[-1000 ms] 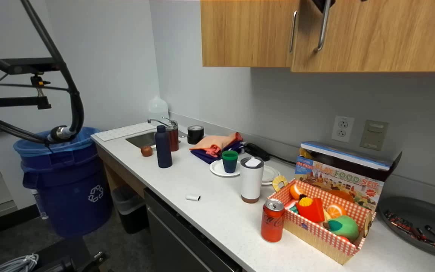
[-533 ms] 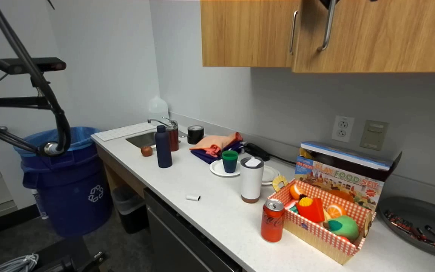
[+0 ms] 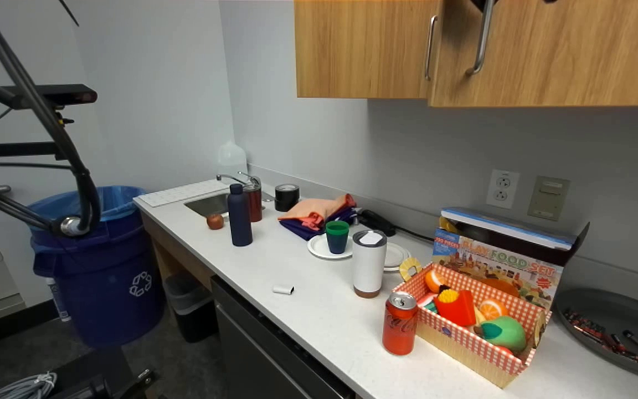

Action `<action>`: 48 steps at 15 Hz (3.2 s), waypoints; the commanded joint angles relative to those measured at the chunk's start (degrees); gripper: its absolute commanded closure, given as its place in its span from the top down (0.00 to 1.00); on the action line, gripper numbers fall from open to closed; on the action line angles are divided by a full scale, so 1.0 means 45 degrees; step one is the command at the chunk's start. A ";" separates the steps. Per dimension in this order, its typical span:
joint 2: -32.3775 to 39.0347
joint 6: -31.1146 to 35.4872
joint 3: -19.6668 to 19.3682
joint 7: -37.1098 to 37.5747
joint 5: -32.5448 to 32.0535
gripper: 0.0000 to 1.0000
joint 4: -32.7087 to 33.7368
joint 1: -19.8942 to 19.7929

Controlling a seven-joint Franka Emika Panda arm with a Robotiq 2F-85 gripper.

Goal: Open the right door of the cabinet

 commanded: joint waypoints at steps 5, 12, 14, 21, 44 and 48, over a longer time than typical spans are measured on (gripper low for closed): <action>0.0045 0.0100 0.0753 -0.0096 0.0200 1.00 0.0106 -0.0810; -0.1185 -0.0380 0.1830 0.1119 -0.0802 1.00 -0.0879 -0.2775; -0.0660 0.0323 0.1017 0.0187 -0.0507 1.00 -0.0705 -0.3024; -0.1424 0.2326 0.0432 -0.1687 0.1110 1.00 -0.2125 -0.3477; -0.1742 0.8082 -0.0621 -0.1322 0.1052 1.00 -0.4297 -1.1892; -0.2499 0.8123 0.1815 -0.0507 0.2047 1.00 -0.4373 -1.5502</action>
